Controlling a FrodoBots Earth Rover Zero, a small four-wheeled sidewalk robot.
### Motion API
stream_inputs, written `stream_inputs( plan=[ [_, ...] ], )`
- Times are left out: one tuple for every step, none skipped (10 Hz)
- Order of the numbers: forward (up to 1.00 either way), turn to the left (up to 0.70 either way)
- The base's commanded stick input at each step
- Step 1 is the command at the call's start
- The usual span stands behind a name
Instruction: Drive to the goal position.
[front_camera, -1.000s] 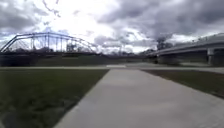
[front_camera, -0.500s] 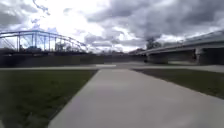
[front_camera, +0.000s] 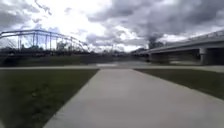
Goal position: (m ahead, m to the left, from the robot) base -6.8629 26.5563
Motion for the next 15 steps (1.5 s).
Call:
stream_inputs(
  plan=[
    [1.0, 0.0],
    [1.0, 0.0],
    [1.0, 0.0],
    [1.0, 0.0],
    [1.0, 0.0],
    [1.0, 0.0],
    [1.0, 0.0],
    [1.0, 0.0],
    [1.0, 0.0],
    [1.0, 0.0],
    [1.0, 0.0],
    [1.0, 0.0],
    [1.0, 0.0],
    [1.0, 0.0],
    [1.0, 0.0]
  ],
)
